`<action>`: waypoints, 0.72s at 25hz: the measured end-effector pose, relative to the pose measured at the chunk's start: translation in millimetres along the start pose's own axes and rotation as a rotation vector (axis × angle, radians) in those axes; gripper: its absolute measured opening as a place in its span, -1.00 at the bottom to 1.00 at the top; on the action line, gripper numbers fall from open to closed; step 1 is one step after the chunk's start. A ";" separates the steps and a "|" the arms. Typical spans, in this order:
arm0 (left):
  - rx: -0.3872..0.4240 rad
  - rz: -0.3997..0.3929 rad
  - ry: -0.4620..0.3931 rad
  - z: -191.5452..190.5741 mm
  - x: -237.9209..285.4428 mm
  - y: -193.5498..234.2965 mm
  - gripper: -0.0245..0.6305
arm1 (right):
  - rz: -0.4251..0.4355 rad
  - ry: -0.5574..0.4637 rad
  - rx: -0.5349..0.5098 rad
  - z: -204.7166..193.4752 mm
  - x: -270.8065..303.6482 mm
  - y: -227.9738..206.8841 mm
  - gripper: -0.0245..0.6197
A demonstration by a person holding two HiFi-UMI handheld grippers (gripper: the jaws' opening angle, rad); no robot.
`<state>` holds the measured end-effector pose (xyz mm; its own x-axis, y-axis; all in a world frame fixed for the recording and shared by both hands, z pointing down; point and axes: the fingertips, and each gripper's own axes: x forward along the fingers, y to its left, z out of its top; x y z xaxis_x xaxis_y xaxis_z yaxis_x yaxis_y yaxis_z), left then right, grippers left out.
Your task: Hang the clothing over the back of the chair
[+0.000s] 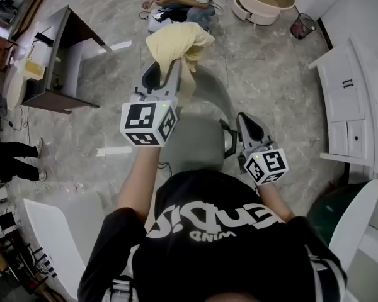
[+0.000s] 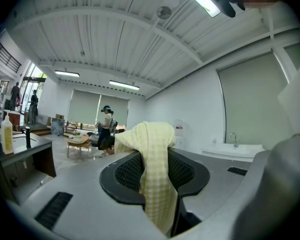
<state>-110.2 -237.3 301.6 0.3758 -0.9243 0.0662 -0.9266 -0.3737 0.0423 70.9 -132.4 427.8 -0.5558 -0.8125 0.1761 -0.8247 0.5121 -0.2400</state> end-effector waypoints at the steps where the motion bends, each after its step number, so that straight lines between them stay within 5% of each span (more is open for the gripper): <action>1: 0.000 -0.002 0.004 -2.0 3.9 1.6 -0.52 | -0.004 0.002 0.001 -0.7 1.0 -0.6 -0.88; 18: -0.070 -0.025 0.169 -101.5 67.6 22.1 -0.52 | -0.076 0.055 0.037 -18.4 17.2 -23.1 -0.88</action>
<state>-103.8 -300.2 408.2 0.4016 -0.8864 0.2302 -0.9157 -0.3852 0.1145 78.4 -153.1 453.9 -0.4980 -0.8312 0.2474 -0.8606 0.4384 -0.2592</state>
